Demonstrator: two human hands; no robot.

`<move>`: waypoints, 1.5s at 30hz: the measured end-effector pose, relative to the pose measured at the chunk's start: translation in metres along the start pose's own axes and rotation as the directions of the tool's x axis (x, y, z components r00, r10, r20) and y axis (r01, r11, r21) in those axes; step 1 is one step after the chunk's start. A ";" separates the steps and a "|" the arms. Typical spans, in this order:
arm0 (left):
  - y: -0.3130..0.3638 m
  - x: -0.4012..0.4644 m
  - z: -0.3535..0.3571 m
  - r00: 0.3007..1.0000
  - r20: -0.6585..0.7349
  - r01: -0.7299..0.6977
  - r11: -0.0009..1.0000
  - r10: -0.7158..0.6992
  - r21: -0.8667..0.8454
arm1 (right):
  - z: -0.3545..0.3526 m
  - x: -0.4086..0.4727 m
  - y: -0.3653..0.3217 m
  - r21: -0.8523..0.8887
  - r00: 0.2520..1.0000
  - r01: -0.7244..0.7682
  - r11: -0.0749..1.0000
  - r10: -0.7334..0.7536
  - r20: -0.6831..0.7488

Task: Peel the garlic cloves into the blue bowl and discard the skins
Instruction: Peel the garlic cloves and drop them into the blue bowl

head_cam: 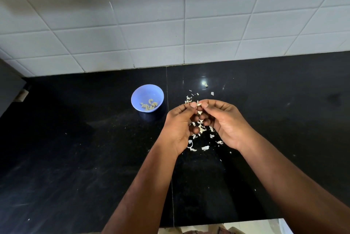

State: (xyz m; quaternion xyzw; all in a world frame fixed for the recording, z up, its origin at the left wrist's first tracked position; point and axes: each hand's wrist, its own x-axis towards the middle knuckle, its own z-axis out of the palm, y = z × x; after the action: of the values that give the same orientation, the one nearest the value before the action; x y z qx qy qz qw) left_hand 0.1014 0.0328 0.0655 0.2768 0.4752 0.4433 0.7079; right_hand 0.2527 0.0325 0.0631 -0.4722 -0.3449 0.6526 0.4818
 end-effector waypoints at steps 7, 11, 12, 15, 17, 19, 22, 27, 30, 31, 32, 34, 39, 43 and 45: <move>0.000 0.003 -0.002 0.997 0.058 0.044 0.998 -0.041 -0.042 | 0.004 0.002 0.001 -0.077 0.998 0.037 0.996 -0.041 -0.048; -0.005 0.004 -0.001 0.999 0.030 0.033 0.998 -0.032 -0.060 | 0.006 0.006 0.002 -0.237 0.976 0.077 0.968 -0.122 -0.182; -0.006 0.005 -0.001 1.000 0.017 0.025 0.998 -0.024 -0.060 | 0.004 0.007 0.002 -0.271 0.970 0.075 0.960 -0.134 -0.205; -0.007 0.006 -0.003 0.999 -0.041 -0.032 0.999 0.031 -0.034 | -0.005 0.008 0.001 -0.370 0.959 0.038 0.928 -0.138 -0.246; -0.008 0.007 -0.004 0.993 -0.084 -0.080 0.997 0.079 -0.004 | -0.009 0.006 0.001 -0.445 0.948 0.020 0.895 -0.159 -0.277; -0.008 0.009 -0.005 0.985 -0.114 -0.129 0.991 0.132 0.031 | -0.010 0.005 0.002 -0.497 0.938 0.033 0.867 -0.198 -0.283; -0.008 0.010 -0.005 0.970 -0.132 -0.193 0.977 0.204 0.092 | -0.002 0.002 0.000 -0.457 0.957 0.090 0.885 -0.204 -0.205; -0.008 0.009 -0.005 0.949 -0.134 -0.260 0.948 0.286 0.183 | 0.009 -0.004 -0.010 -0.363 0.978 0.141 0.921 -0.186 -0.092; -0.008 0.008 -0.004 0.945 -0.123 -0.279 0.942 0.304 0.189 | 0.012 -0.004 -0.010 -0.401 0.973 0.155 0.903 -0.209 -0.093; -0.008 0.008 -0.003 0.944 -0.126 -0.280 0.942 0.305 0.184 | 0.013 -0.003 -0.011 -0.406 0.972 0.158 0.900 -0.214 -0.098; -0.008 0.008 -0.002 0.944 -0.131 -0.278 0.944 0.302 0.176 | 0.014 -0.003 -0.011 -0.407 0.970 0.164 0.899 -0.221 -0.098; -0.009 0.008 -0.001 0.945 -0.151 -0.267 0.950 0.291 0.159 | 0.014 -0.002 -0.010 -0.397 0.967 0.174 0.901 -0.232 -0.104; -0.010 0.005 0.001 0.966 -0.106 -0.227 0.968 0.238 0.103 | 0.013 -0.002 -0.012 -0.294 0.975 0.163 0.942 -0.200 -0.099; -0.006 0.003 -0.004 0.985 -0.027 -0.172 0.985 0.173 0.032 | 0.010 -0.001 -0.013 -0.175 0.990 0.092 0.980 -0.109 -0.088; -0.003 0.003 -0.006 0.990 -0.008 -0.140 0.990 0.140 0.004 | 0.009 -0.002 -0.014 -0.057 0.999 0.019 0.998 -0.021 -0.050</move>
State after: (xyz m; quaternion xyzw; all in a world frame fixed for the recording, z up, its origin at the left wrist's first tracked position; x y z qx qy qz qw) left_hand 0.0973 0.0339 0.0590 0.3090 0.4581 0.4923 0.6725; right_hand 0.2482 0.0350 0.0794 -0.4985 -0.3555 0.6256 0.4834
